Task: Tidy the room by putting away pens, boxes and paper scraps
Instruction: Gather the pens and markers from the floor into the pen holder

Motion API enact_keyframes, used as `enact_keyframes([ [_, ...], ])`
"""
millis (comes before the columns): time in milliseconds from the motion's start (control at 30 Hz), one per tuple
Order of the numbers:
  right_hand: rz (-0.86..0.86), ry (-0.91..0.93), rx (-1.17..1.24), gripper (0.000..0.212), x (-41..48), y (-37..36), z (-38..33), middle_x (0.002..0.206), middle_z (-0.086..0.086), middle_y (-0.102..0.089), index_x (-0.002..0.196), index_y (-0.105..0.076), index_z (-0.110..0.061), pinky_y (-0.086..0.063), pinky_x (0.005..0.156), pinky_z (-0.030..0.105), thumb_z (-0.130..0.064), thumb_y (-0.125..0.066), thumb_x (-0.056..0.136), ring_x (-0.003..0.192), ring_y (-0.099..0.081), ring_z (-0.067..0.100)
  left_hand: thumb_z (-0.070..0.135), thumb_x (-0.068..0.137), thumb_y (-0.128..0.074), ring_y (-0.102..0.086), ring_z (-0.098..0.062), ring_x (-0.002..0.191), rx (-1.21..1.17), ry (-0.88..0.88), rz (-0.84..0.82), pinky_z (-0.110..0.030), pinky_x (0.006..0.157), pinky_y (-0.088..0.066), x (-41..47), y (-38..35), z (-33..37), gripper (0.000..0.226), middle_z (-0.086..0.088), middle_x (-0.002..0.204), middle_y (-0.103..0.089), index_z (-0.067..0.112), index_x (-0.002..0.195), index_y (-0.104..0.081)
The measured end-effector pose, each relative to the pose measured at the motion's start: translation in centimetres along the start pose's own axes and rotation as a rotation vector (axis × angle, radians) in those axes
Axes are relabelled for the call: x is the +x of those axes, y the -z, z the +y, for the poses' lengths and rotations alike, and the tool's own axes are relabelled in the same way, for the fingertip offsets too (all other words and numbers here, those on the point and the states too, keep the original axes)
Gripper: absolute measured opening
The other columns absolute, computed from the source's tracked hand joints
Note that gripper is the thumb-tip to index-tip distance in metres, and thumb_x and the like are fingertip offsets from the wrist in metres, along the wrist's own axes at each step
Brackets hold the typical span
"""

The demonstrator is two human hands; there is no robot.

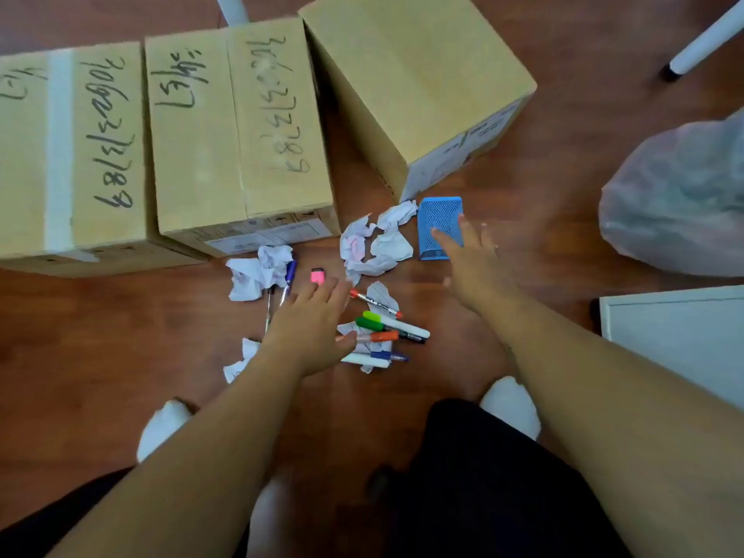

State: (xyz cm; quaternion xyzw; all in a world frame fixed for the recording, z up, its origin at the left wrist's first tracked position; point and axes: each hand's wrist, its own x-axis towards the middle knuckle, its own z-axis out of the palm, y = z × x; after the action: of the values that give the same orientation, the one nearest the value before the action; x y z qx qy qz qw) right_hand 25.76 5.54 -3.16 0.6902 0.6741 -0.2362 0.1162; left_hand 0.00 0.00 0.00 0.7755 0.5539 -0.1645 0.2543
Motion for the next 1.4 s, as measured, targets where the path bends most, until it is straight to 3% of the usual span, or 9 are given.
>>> enact_keyframes([
  [200, -0.118, 0.085, -0.057, 0.093, 5.2, -1.6, 0.7, 0.162, 0.004, 0.015, 0.150, -0.017, -0.042, -0.021, 0.116, 0.056, -0.019, -0.074, 0.080, 0.147, 0.008, 0.040, 0.043, 0.091, -0.056, -0.034, -0.026, 0.137, 0.045, -0.171, -0.025, -0.046, 0.105, -0.040, 2.8, -3.2, 0.8, 0.061, -0.003, 0.151, -0.037, 0.023, 0.145, -0.036],
  [400, -0.019, 0.137, -0.003, 0.075, 6.7, -1.6, 1.3, 0.161, 0.012, 0.011, 0.143, -0.040, -0.037, -0.043, 0.099, 0.046, -0.012, -0.072, 0.080, 0.124, -0.040, 0.048, 0.032, 0.095, -0.052, -0.044, -0.026, 0.127, 0.113, -0.176, -0.017, -0.040, 0.097, -0.040, 4.6, -4.9, 1.7, 0.044, -0.003, 0.140, -0.047, 0.019, 0.137, -0.045],
  [467, -0.018, 0.129, 0.049, 0.071, 7.1, -1.4, 1.6, 0.160, 0.018, 0.009, 0.140, -0.044, -0.032, -0.046, 0.098, 0.045, -0.011, -0.074, 0.079, 0.122, -0.046, 0.052, 0.033, 0.096, -0.051, -0.046, -0.027, 0.126, 0.141, -0.175, -0.014, -0.040, 0.097, -0.040, 5.0, -5.3, 1.9, 0.045, -0.004, 0.139, -0.048, 0.019, 0.138, -0.045],
  [600, 0.006, 0.105, 0.158, 0.064, 6.6, -1.3, 2.0, 0.147, 0.018, -0.019, 0.132, -0.052, -0.028, -0.050, 0.095, 0.044, -0.015, -0.076, 0.074, 0.105, -0.055, 0.045, 0.033, 0.095, -0.054, -0.048, -0.026, 0.123, 0.133, -0.157, -0.048, -0.040, 0.093, -0.042, 5.7, -5.5, 1.6, 0.042, -0.004, 0.135, -0.052, 0.019, 0.134, -0.047],
  [767, -0.062, 0.020, 0.252, 0.066, 5.3, -0.9, 2.8, 0.136, 0.014, -0.025, 0.130, -0.051, -0.033, -0.050, 0.092, 0.037, -0.024, -0.078, 0.070, 0.096, -0.056, 0.036, 0.031, 0.095, -0.055, -0.052, -0.028, 0.113, 0.002, -0.096, -0.057, -0.037, 0.084, -0.043, 6.5, -6.0, 1.3, 0.032, -0.005, 0.121, -0.060, 0.018, 0.124, -0.055],
  [900, -0.104, -0.057, 0.441, 0.063, 5.1, -0.8, 4.6, 0.130, 0.014, -0.029, 0.129, -0.053, -0.035, -0.052, 0.092, 0.037, -0.023, -0.077, 0.072, 0.100, -0.055, 0.030, 0.025, 0.090, -0.064, -0.060, -0.026, 0.096, -0.249, 0.042, 0.002, -0.039, 0.080, -0.051, 7.1, -6.4, 1.5, 0.021, -0.006, 0.107, -0.065, 0.018, 0.109, -0.062],
  [1033, -0.094, -0.177, 0.839, 0.052, 4.9, -0.3, 5.9, 0.123, 0.011, -0.048, 0.125, -0.055, -0.033, -0.060, 0.059, 0.035, -0.014, -0.069, 0.079, 0.080, -0.063, 0.023, 0.019, 0.085, -0.070, -0.061, -0.022, 0.092, -0.382, 0.060, -0.016, -0.039, 0.079, -0.053, 7.8, -6.7, 1.9, 0.022, -0.002, 0.098, -0.066, 0.017, 0.106, -0.064],
  [1233, -0.169, -0.341, 1.289, 0.048, 3.4, -1.5, 7.1, 0.120, 0.005, -0.057, 0.129, -0.050, -0.033, -0.061, 0.066, 0.036, -0.012, -0.062, 0.087, 0.084, -0.065, 0.021, 0.018, 0.077, -0.079, -0.057, -0.020, 0.081, -0.437, 0.057, -0.011, -0.036, 0.073, -0.051, 8.7, -7.3, 2.5, 0.028, 0.003, 0.084, -0.059, 0.018, 0.093, -0.056],
  [1400, -0.206, -0.478, 1.433, 0.049, 3.0, -2.6, 7.9, 0.118, 0.006, -0.059, 0.134, -0.045, -0.027, -0.061, 0.071, 0.035, -0.010, -0.059, 0.090, 0.100, -0.066, 0.023, 0.016, 0.079, -0.078, -0.061, -0.017, 0.082, -0.485, 0.048, 0.005, -0.032, 0.074, -0.051, 8.7, -8.7, 2.5, 0.020, 0.001, 0.088, -0.066, 0.017, 0.093, -0.064],
])
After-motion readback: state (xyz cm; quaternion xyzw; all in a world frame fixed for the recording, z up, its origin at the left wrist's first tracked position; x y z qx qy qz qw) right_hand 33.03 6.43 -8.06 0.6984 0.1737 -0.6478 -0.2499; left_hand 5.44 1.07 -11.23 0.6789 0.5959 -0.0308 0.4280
